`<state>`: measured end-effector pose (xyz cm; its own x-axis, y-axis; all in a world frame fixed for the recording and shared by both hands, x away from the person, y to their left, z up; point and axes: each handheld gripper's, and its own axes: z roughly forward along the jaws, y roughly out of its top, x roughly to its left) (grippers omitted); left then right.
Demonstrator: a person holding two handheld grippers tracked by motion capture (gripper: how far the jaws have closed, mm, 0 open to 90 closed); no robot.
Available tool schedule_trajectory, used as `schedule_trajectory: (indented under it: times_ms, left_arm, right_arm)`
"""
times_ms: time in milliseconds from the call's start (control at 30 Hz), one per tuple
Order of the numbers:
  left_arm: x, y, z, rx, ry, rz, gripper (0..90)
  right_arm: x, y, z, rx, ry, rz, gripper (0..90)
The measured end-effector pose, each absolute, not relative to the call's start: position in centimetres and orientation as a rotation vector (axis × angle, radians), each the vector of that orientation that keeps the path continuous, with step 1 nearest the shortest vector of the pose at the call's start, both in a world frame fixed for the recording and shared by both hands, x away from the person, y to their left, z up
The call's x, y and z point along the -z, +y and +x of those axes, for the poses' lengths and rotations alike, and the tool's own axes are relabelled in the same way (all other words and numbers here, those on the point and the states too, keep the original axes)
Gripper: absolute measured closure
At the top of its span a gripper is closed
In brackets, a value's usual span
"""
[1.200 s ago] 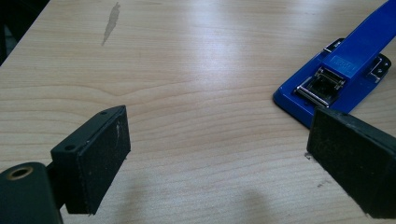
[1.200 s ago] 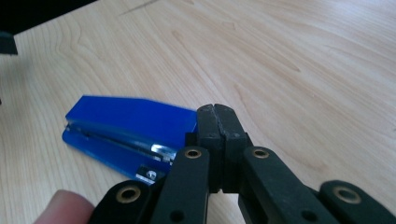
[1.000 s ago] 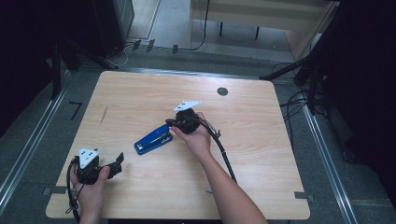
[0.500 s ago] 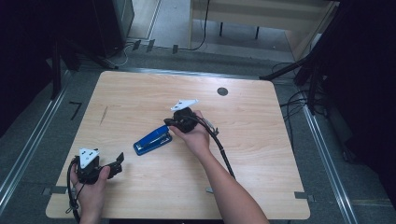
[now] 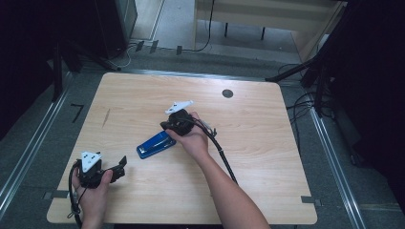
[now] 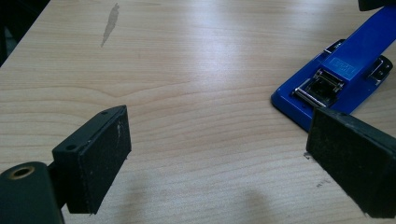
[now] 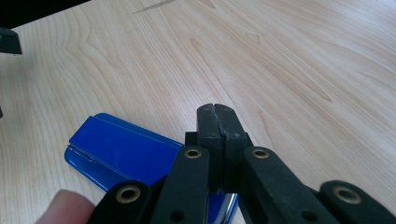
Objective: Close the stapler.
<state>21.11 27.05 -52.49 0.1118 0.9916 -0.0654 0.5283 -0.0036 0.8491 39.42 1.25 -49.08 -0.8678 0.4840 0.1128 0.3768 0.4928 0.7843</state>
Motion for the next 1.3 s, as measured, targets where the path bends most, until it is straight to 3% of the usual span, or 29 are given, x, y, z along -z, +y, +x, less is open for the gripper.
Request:
schedule_trajectory:
  times_ms: [400,500,700,833,933,1300]
  left_arm:
    - [52.5,26.9,21.1,-0.778,1.51,1.645,7.1]
    - [52.5,26.9,21.1,-0.79,1.515,1.638,12.0]
    - [52.5,26.9,21.1,-0.788,1.515,1.639,12.3]
    - [52.5,26.9,21.1,-0.793,1.512,1.635,12.3]
    - [52.5,26.9,21.1,-0.791,1.512,1.638,12.3]
    - [52.5,26.9,21.2,-0.79,1.517,1.63,12.3]
  right_arm:
    - [50.1,1.2,41.0,-1.297,2.615,0.892,90.0]
    - [51.1,1.1,41.6,-1.265,2.636,0.938,90.0]
    - [53.0,0.7,42.2,-1.292,2.678,0.98,90.0]
    - [53.6,0.4,43.0,-1.358,2.675,1.03,84.7]
    - [53.9,0.4,43.5,-1.397,2.657,1.068,90.0]
    - [54.0,0.4,43.3,-1.433,2.775,0.944,90.0]
